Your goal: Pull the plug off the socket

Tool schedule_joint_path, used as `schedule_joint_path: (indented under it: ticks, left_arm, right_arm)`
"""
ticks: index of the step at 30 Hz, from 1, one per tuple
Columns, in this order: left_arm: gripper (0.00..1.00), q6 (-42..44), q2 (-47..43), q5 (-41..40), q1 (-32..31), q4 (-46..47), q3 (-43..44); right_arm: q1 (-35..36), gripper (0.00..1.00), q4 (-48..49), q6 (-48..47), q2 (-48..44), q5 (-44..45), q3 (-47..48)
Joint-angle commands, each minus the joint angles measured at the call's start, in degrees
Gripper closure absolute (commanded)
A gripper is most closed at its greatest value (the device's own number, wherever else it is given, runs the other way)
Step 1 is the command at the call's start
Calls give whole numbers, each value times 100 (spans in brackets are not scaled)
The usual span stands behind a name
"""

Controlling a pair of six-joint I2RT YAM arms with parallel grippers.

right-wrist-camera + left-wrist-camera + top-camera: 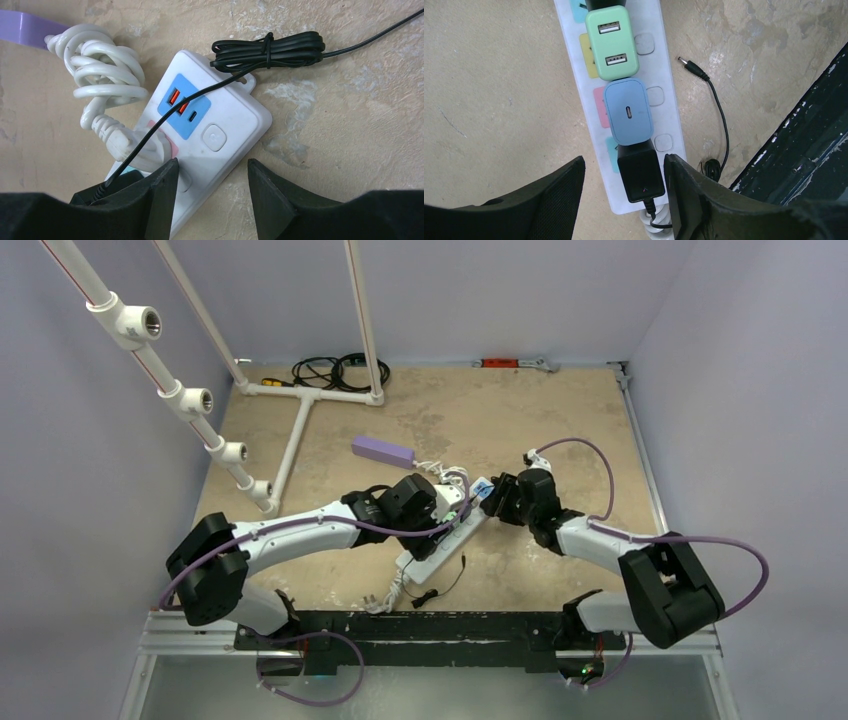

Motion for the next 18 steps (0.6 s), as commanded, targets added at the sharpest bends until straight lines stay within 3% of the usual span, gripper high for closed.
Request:
schedule_joint_path:
  ticks: [1,11,18]
  left_arm:
    - [43,-60,55,-94,4,-33,60]
    - [54,-43,246,-111,-5,-83,102]
    - [80,-38,237,-97,-18,-62,109]
  right_arm:
    - [-19,44,137,-88,-2,-29,184]
    - [-18,45,96,-84,91,18,236]
    - [-22,45,76,-88,122,43,258]
